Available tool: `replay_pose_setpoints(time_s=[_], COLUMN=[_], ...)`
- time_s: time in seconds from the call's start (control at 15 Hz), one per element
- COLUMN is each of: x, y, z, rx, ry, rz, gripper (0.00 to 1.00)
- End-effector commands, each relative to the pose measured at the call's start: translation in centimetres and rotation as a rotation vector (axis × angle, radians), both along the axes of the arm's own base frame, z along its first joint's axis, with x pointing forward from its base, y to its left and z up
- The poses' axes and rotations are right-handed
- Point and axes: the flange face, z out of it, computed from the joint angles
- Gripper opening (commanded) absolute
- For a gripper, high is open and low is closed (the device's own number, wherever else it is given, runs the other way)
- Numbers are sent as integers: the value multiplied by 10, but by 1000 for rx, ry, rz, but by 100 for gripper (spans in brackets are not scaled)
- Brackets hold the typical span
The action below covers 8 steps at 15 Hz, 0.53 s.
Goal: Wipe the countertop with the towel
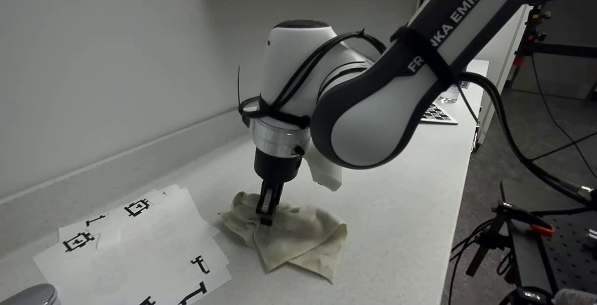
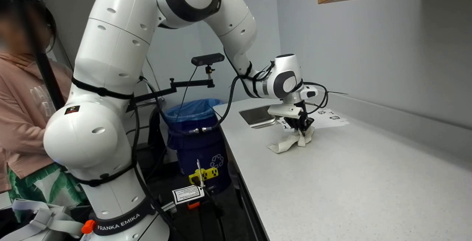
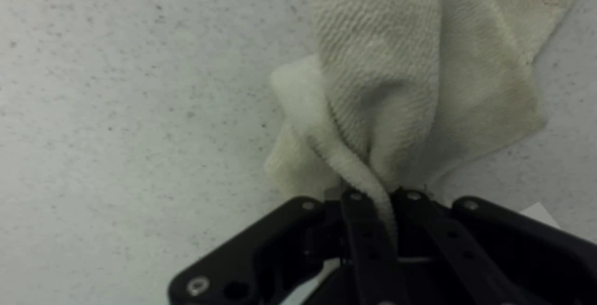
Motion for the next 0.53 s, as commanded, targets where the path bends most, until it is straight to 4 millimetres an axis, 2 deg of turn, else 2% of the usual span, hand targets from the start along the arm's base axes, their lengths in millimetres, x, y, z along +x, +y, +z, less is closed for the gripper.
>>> replay_pose_setpoints(time_s=[0.0, 0.27, 0.47], x=[4, 7, 12], y=[15, -3, -29], z=[-4, -1, 4], rx=[-6, 12, 25], ry=[10, -1, -16], rz=[61, 17, -46], gripper=[2, 2, 2])
